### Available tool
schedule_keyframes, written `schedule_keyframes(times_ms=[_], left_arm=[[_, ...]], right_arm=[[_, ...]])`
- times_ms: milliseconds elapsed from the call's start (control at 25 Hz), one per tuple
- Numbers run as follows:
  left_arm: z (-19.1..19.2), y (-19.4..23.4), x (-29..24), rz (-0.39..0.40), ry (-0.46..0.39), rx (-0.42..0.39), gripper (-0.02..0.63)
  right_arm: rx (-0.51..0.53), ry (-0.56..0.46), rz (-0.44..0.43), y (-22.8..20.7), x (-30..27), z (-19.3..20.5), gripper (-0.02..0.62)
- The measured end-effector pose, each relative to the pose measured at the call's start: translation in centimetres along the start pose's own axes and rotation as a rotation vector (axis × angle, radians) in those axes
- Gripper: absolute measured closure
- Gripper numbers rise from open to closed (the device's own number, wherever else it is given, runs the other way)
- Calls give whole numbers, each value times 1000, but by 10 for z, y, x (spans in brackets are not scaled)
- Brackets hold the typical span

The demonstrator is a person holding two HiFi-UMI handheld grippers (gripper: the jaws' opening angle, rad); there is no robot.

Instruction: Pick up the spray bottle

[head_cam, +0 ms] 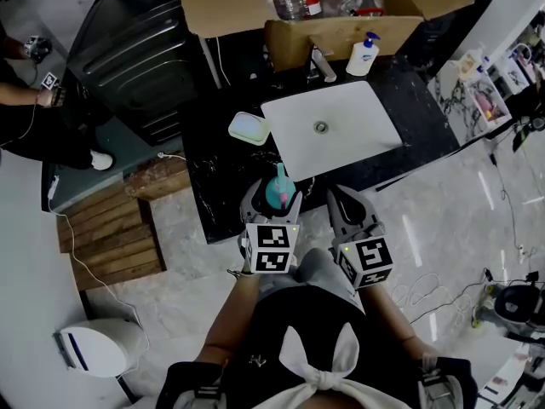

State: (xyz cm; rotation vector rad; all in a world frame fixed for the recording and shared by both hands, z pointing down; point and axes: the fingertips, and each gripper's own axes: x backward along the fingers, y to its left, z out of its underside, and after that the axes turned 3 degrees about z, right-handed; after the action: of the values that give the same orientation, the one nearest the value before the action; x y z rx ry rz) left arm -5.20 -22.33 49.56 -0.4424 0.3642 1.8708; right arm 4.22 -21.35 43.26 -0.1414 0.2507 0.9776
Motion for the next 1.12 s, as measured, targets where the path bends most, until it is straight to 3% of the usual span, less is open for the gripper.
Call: schedule_keyframes(times_ms=[720,880,1120], left_arm=[[10,1,-17,31,29,3,280],[8,4,-17,16,27,5,381],[7,8,-17,-2,22,-9,410]], right_arm=[[-8,66,-25,1,-16,17,569],[-11,79,-27,1,-14,21,569],[-19,86,-29,2,-11,24,569]])
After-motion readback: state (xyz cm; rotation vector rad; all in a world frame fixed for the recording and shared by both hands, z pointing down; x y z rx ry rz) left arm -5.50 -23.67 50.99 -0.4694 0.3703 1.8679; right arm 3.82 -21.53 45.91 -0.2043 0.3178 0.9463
